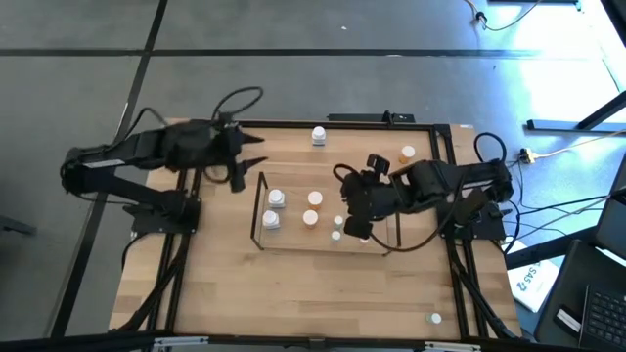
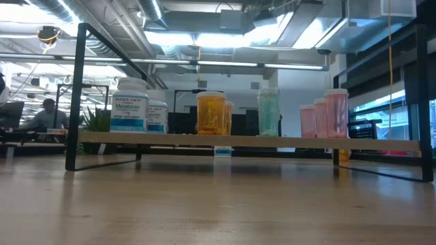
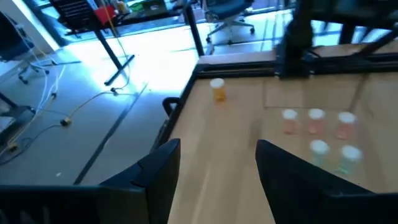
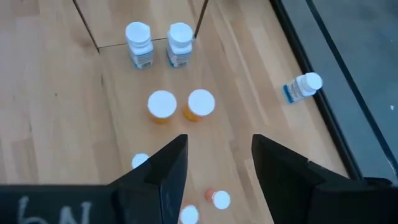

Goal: Pick and place medicine bottles onto shelf by color
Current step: Put the white pill bottle on the shelf aligned with the other white pill bottle

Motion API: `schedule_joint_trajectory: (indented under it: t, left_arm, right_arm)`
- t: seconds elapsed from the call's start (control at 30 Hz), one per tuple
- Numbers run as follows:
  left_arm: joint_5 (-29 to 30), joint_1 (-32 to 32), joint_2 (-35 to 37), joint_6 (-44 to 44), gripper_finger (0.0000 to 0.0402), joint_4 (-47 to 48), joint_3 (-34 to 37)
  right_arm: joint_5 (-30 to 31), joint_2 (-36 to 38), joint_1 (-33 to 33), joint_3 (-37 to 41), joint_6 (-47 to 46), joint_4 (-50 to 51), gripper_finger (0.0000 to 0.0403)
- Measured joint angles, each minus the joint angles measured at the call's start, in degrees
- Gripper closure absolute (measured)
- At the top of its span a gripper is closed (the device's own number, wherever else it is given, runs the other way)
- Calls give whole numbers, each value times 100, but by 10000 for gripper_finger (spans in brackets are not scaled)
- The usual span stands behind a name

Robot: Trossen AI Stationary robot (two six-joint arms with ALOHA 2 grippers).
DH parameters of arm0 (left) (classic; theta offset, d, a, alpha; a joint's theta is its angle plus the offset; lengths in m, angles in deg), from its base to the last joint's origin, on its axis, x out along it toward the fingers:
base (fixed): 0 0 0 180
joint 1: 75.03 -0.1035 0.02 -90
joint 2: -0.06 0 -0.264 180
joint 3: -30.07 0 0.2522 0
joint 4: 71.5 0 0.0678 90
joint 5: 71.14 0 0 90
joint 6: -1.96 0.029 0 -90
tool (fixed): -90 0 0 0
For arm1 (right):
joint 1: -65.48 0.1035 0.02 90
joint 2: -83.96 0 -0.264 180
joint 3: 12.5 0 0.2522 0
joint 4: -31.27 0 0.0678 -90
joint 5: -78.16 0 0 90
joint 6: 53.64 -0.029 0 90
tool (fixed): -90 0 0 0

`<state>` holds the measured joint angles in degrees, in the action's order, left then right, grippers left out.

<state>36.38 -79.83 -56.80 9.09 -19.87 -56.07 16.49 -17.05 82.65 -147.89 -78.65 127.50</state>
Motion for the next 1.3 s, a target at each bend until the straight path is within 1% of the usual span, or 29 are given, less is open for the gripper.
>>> schedule_joint_trajectory:
  t: [0.13, 0.3, 0.43, 0.5, 0.57, 0.7, 0.8, 0.87, 1.0, 1.1, 1.3]
  left_arm:
    - [-836, -977, -388, 369, 198, -392, 0]
    - [-1850, -1930, -1031, 1146, 198, -1354, 0]
    - [-2422, -2629, -1614, 1101, 198, -2091, -2]
    - [-2802, -2877, -1909, 1093, 198, -2143, -2]
    - [-3027, -3062, -2187, 950, 198, -2142, 0]
    - [-3333, -3267, -2687, 660, 198, -1965, 3]
    - [-3617, -3256, -2919, 647, 198, -1968, 4]
    - [-3661, -3220, -3079, 647, 198, -1911, 2]
    - [-3642, -3144, -3346, 645, 198, -1890, 4]
    - [-3552, -3105, -3517, 642, 198, -1901, 4]
    - [-3458, -3075, -3754, 389, 198, -1918, 2]
  right_arm:
    - [6, 150, -101, 0, 291, -26, 223]
    - [11, 356, -198, 0, 646, -41, 223]
    - [47, 471, -207, 0, 756, -43, 223]
    - [44, 508, -207, 0, 769, -43, 223]
    - [42, 521, -207, 0, 769, -42, 223]
    - [-1, 519, -205, 0, 724, -41, 223]
    - [-187, 500, -205, 0, 724, -39, 223]
    - [-282, 492, -205, 0, 724, -38, 223]
    - [-275, 492, -203, 0, 736, -34, 223]
    - [-63, 492, -235, 0, 763, -5, 223]
    - [702, 492, -377, 2, 754, 70, 223]
